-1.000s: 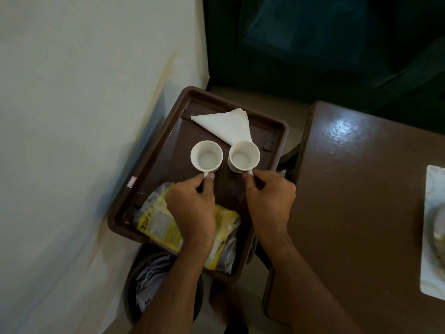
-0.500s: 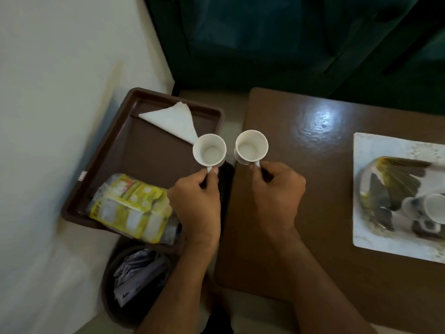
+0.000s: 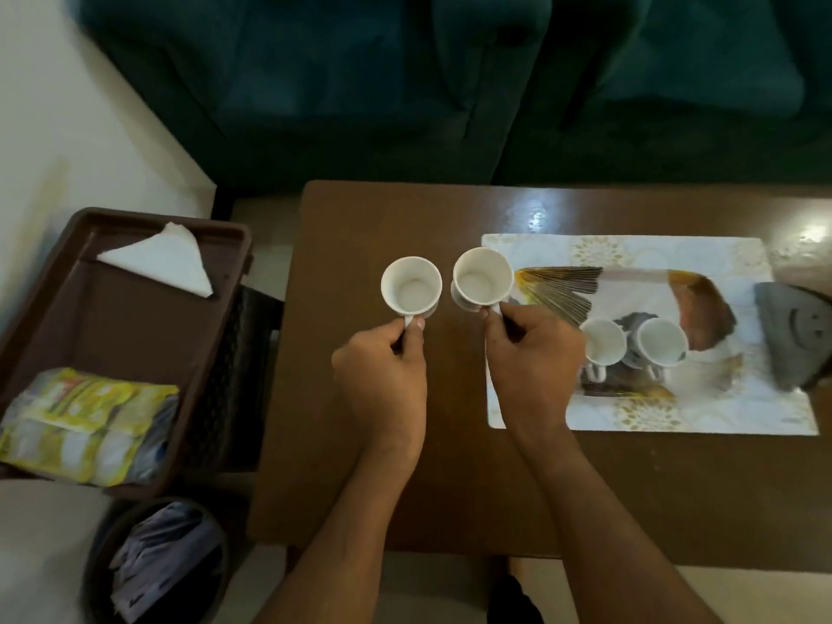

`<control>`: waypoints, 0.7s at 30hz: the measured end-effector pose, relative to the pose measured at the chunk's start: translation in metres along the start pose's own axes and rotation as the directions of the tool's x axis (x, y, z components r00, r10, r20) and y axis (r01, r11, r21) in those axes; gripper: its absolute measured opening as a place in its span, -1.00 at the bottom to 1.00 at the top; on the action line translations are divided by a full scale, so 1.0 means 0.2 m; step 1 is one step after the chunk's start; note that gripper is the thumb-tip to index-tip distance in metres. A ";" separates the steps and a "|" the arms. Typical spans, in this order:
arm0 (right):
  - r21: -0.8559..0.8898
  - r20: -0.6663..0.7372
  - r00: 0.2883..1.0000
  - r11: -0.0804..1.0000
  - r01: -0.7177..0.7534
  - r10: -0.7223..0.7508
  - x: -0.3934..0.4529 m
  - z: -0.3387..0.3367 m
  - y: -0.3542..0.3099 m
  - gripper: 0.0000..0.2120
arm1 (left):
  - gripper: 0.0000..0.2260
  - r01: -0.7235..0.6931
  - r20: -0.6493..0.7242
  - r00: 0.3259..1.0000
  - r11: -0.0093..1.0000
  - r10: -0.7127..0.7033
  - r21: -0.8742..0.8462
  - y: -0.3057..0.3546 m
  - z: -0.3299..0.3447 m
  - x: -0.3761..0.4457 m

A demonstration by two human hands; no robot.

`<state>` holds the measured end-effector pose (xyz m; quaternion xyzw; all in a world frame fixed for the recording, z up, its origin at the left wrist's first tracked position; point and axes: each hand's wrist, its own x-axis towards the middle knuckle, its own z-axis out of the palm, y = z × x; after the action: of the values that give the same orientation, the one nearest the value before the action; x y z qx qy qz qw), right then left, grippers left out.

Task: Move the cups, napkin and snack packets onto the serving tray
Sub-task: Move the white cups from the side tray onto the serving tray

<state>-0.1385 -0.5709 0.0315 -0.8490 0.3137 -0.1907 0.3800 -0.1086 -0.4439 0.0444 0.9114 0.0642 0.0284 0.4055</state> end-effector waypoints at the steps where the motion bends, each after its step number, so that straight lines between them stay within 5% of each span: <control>1: -0.012 -0.007 1.000 1.000 -0.001 0.001 0.03 -0.04 0.04 -0.86 | -0.85 -0.008 0.018 1.000 1.000 0.008 -0.001 0.04 0.04 -0.01; 10: -0.086 -0.109 0.993 0.995 -0.043 0.034 0.35 -0.43 0.48 -0.86 | -0.81 -0.133 0.195 0.972 0.991 0.134 -0.015 0.34 0.51 -0.10; 21: -0.243 0.118 0.986 0.966 -0.086 0.118 0.73 -0.63 0.89 -0.83 | -0.77 -0.155 0.368 0.922 0.985 0.119 0.070 0.44 0.88 -0.03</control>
<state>-0.1717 -0.8279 -0.0112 -0.8817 0.3518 -0.0757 0.3051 -0.0878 -0.6324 -0.0087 0.9219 -0.0741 -0.1150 0.3624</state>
